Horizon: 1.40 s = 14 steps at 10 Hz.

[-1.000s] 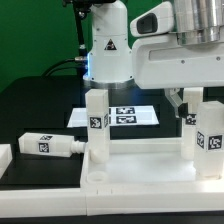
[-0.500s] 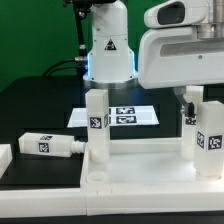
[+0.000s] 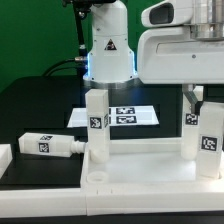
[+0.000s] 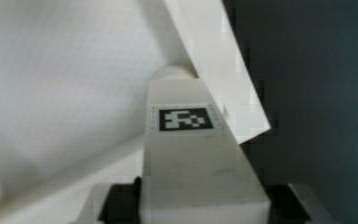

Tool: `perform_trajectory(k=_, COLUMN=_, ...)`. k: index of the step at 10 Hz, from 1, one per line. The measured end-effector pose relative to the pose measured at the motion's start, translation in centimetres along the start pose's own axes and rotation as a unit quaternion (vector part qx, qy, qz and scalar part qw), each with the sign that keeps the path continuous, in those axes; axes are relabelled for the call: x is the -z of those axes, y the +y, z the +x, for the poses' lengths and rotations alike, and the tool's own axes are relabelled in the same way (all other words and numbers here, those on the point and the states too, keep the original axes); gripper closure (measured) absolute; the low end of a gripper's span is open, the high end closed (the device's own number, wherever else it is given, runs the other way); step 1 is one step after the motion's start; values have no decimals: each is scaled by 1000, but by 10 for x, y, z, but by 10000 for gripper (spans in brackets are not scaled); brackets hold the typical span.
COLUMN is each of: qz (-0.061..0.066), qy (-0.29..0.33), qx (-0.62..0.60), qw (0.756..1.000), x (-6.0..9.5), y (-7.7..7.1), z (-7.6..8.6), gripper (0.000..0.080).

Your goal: Assemble desk

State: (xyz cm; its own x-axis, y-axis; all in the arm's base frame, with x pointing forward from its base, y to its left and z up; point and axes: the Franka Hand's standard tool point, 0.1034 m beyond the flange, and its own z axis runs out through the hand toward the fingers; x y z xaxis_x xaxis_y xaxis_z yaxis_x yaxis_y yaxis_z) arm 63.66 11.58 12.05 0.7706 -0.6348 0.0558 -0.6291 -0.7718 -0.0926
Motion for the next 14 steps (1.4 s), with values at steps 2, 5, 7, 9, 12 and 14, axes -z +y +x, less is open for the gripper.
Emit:
perform_trajectory(k=2, qz=15, qy=-15, qx=-224, qw=974, x=-2, y=3, z=4, gripper=514)
perform_trajectory(k=5, qz=17, qy=-19, qx=-243, qw=970, x=-2, y=4, z=4, gripper=514)
perform_trajectory(k=7, qz=19, qy=-17, qx=-177, qw=984, x=-1, y=5, z=6, gripper=514)
perform_trajectory(k=9, qz=28, qy=-8, qx=43, qw=999, x=1, y=11, z=17, gripper=262)
perform_trajectory(k=12, qz=31, qy=3, qx=168, qw=985, x=4, y=11, z=18, gripper=170)
perform_trajectory(k=14, qz=28, qy=6, qx=240, qw=970, x=4, y=10, z=18, gripper=151)
